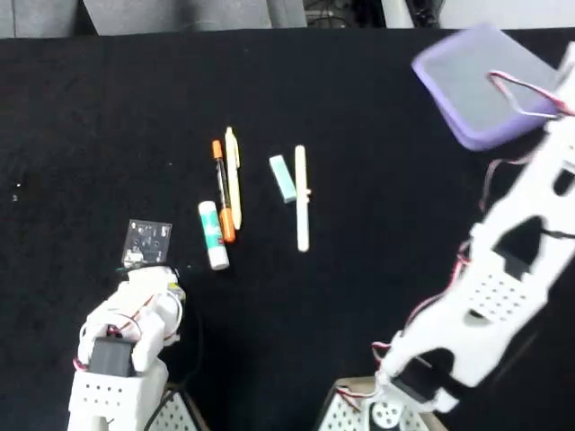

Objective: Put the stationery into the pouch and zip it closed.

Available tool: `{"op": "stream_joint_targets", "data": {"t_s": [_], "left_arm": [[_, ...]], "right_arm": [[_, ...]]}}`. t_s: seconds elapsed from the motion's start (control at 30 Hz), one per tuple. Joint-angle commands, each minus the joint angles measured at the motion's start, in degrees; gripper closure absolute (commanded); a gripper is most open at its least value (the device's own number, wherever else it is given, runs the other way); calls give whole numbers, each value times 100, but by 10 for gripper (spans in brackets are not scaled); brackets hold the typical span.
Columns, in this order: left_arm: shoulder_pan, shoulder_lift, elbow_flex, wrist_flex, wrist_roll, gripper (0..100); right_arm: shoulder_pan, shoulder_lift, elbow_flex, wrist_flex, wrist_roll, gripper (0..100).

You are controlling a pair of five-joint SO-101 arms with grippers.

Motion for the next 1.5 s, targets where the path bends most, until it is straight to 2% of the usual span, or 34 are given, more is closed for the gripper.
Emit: {"op": "stream_joint_targets", "data": {"t_s": [0.0, 0.3, 0.43, 0.7, 0.97, 1.23, 1.3, 1.47], "left_arm": [[-31, -44, 127, 26, -18, 970], [-31, -44, 127, 26, -18, 970], [-31, -44, 127, 26, -18, 970], [-31, -44, 127, 26, -18, 970], [-22, -44, 127, 26, -9, 970], [4, -53, 127, -44, -44, 970], [22, -62, 40, -536, -44, 970], [4, -53, -84, -3218, -70, 970]], "right_arm": [[369, -347, -690, -132, 220, 988], [712, -382, -1903, -105, 202, 988], [633, -382, -2281, 290, 202, 988], [114, -382, -2598, 976, 202, 988], [-475, -382, -3415, 2505, 202, 988], [-1248, -796, -3442, 3305, 202, 988], [-1503, -971, -3424, 3508, 202, 988], [-2048, -1341, -3433, 4026, 202, 988]]}}
